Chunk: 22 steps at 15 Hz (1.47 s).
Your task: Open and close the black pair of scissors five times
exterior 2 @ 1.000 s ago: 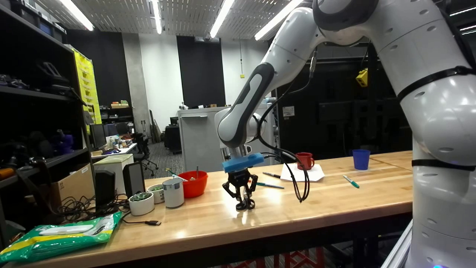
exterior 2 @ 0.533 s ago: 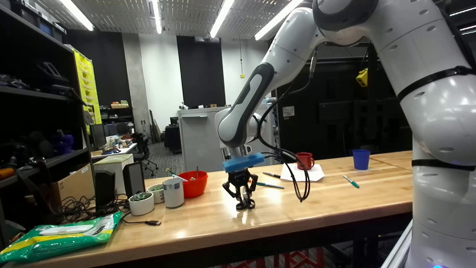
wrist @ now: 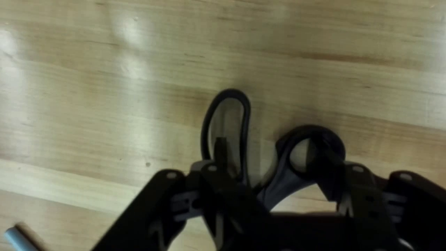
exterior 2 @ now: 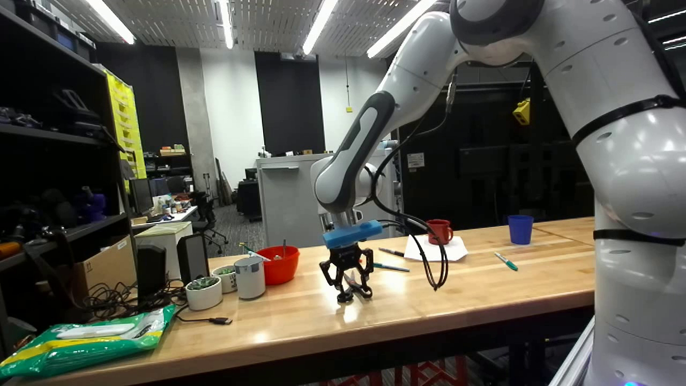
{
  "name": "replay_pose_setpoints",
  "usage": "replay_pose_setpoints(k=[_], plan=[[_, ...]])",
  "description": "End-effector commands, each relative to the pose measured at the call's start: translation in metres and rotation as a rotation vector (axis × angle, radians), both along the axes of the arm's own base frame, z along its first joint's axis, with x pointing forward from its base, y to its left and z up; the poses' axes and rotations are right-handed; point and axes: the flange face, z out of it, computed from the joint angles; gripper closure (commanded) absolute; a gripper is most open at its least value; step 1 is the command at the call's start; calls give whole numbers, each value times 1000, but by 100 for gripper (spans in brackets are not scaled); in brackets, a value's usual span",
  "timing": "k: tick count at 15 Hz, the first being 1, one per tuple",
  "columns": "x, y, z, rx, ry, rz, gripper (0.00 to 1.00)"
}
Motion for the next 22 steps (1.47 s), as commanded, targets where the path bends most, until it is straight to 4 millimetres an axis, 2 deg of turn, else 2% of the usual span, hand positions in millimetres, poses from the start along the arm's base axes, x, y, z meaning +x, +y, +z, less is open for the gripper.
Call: replay_pose_setpoints(k=[1, 3, 12, 13, 14, 16, 22], plan=[[1, -1, -4, 23, 6, 12, 7], [1, -2, -5, 26, 9, 15, 0], [1, -4, -7, 33, 15, 27, 0], [1, -4, -7, 32, 15, 28, 3], [1, -4, -7, 33, 15, 29, 27], [1, -4, -7, 31, 14, 30, 29], [5, 0, -3, 47, 3, 33, 73]])
